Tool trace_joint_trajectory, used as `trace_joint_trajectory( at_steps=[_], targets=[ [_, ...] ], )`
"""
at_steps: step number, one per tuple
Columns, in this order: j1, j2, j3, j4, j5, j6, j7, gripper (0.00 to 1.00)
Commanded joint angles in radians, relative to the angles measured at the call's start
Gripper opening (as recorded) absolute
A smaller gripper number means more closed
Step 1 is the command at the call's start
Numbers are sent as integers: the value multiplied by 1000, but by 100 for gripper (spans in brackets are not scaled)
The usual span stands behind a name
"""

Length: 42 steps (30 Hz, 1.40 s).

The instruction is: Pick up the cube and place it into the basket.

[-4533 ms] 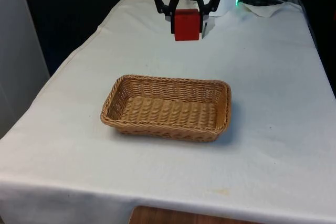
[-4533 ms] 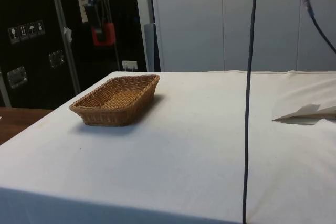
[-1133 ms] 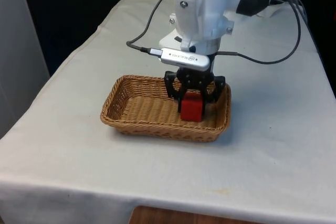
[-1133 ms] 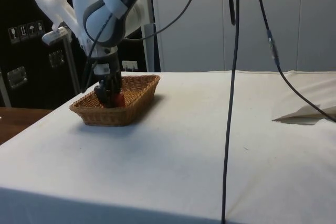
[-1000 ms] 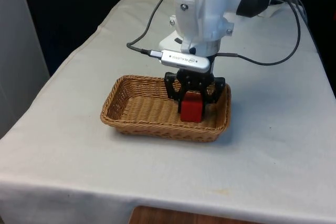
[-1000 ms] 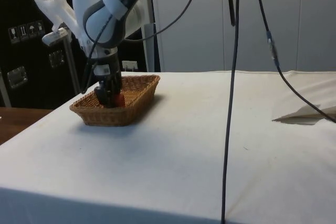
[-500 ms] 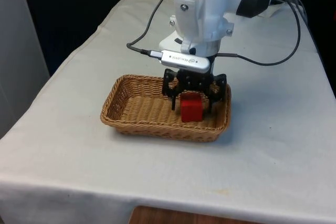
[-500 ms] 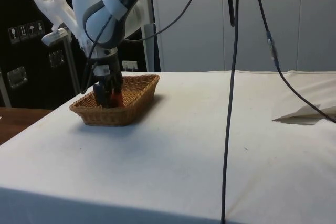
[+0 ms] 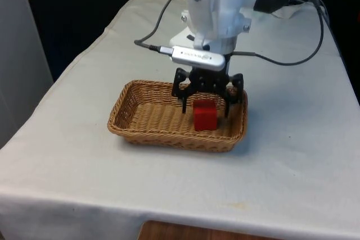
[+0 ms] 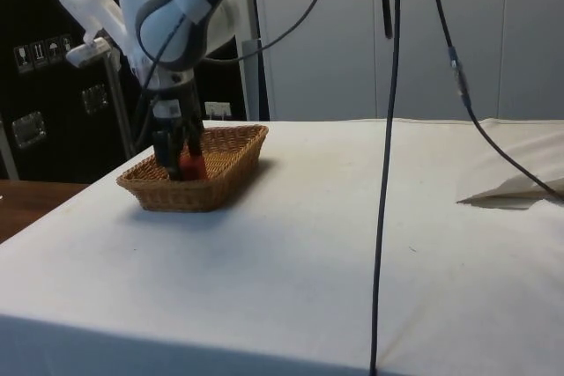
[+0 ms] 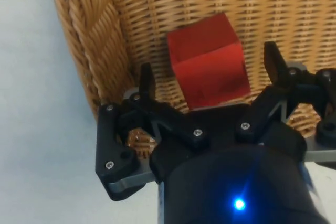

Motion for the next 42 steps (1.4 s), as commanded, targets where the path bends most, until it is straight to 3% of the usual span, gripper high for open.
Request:
trace_joint_trajectory(
  at_steps=[1, 14, 42],
  targets=[
    [4, -22, -3, -9, -5, -14, 1, 100],
    [3, -96, -5, -11, -14, -77, -3, 100],
    [2, -191, -6, -6, -17, -155, -10, 100]
  ],
)
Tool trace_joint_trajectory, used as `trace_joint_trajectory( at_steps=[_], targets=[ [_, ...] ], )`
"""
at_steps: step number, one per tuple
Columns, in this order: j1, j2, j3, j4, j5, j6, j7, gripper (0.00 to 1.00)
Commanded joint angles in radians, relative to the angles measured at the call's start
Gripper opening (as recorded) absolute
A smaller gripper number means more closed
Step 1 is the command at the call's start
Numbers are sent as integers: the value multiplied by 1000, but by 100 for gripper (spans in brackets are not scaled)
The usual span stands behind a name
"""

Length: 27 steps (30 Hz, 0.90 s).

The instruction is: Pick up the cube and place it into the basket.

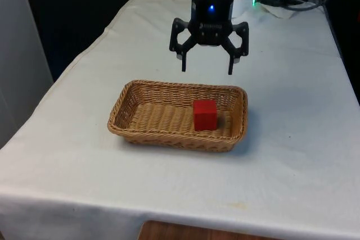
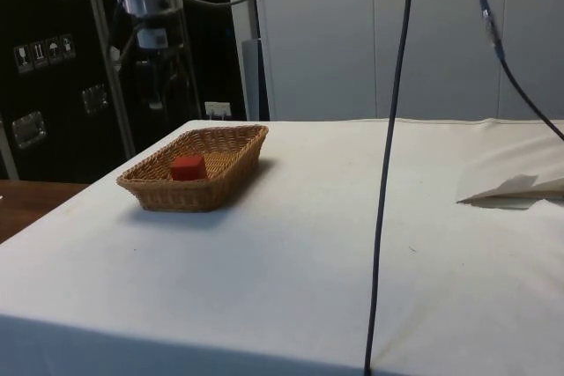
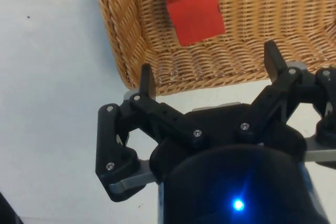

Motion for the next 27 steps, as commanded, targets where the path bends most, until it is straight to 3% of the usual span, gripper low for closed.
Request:
trace_joint_trajectory(
  at_steps=[1, 13, 27],
  targets=[
    [2, -11, -2, -1, -5, -12, -1, 100],
    [2, -62, -2, -1, -8, -50, -7, 100],
    [5, -102, -2, -49, -7, -30, -14, 100]
  ],
)
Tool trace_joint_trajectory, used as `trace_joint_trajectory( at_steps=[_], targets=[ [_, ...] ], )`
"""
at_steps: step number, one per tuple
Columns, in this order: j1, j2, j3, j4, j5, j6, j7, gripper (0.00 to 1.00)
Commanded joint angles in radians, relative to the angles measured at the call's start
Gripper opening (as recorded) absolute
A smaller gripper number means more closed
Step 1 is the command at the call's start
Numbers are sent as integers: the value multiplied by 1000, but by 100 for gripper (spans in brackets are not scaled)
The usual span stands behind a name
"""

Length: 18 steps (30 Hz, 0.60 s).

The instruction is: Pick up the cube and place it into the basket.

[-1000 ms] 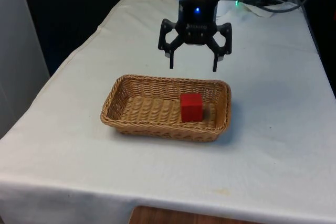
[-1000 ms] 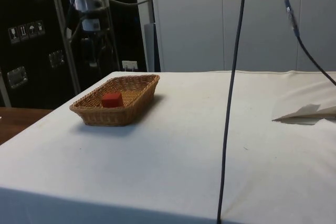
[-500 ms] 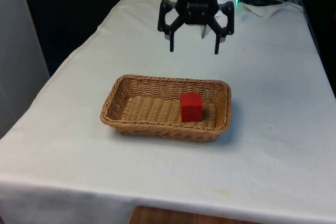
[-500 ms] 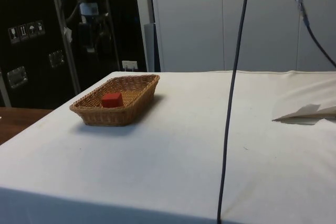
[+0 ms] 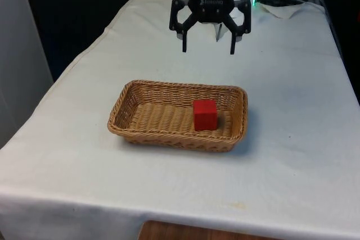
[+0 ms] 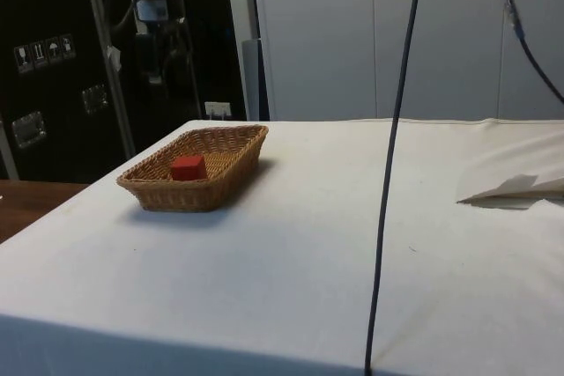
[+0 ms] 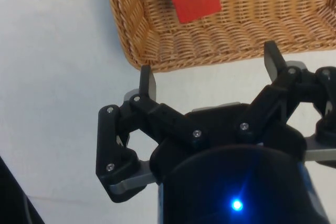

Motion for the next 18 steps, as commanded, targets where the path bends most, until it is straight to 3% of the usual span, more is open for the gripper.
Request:
trace_joint_trajectory(
  at_steps=[1, 9, 10, 11, 18],
  targets=[
    [0, -6, 0, -7, 0, 1, 0, 100],
    [9, -87, -2, -100, -9, 45, -2, 100],
    [4, -76, 1, -85, -3, 28, -4, 100],
    [9, -95, -1, -109, -10, 49, -3, 100],
    [7, -141, 3, -163, -13, 60, -5, 100]
  ],
)
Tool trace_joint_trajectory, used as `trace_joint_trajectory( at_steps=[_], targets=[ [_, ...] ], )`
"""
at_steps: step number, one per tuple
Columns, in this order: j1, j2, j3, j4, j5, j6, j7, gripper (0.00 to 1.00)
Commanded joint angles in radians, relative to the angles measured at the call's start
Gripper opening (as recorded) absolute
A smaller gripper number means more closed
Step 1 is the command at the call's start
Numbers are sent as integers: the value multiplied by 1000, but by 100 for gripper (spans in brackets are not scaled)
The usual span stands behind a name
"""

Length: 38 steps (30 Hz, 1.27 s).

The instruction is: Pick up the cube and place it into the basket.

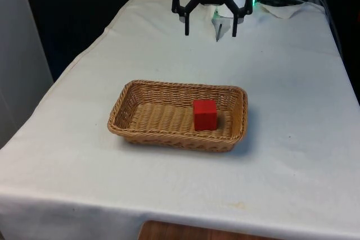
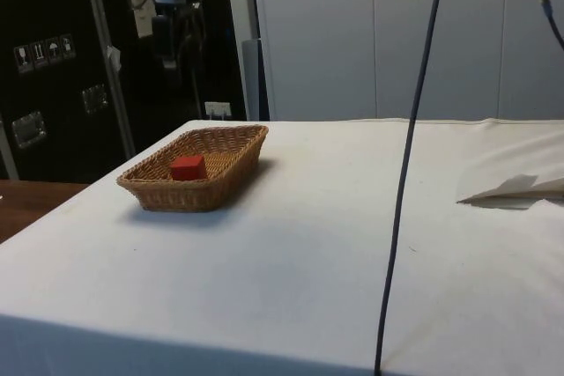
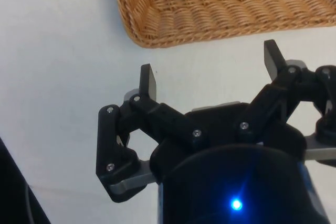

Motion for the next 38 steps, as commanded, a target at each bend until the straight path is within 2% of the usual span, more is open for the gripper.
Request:
trace_joint_trajectory(
  at_steps=[1, 8, 9, 11, 15, 17, 18, 19, 25, 26, 27, 29, 34, 38],
  targets=[
    [4, -16, -2, -18, -6, 18, 1, 100],
    [6, -74, -1, -89, -13, 48, -1, 100],
    [3, -62, 1, -73, -6, 29, -3, 100],
    [7, -93, 0, -116, -14, 63, 0, 100],
    [10, -116, 3, -150, -15, 82, 3, 100],
    [10, -126, 5, -166, -15, 93, 5, 100],
    [6, -117, 7, -153, -6, 76, -4, 100],
    [11, -135, 8, -184, -14, 103, 5, 100],
    [14, -162, 20, -246, -14, 155, 16, 100],
    [13, -165, 21, -254, -15, 161, 18, 100],
    [10, -157, 22, -236, -6, 138, 6, 100],
    [13, -169, 24, -270, -14, 178, 21, 100],
    [13, -181, 31, -312, -13, 224, 30, 100],
    [10, -177, 34, -315, -6, 223, 22, 100]
  ],
)
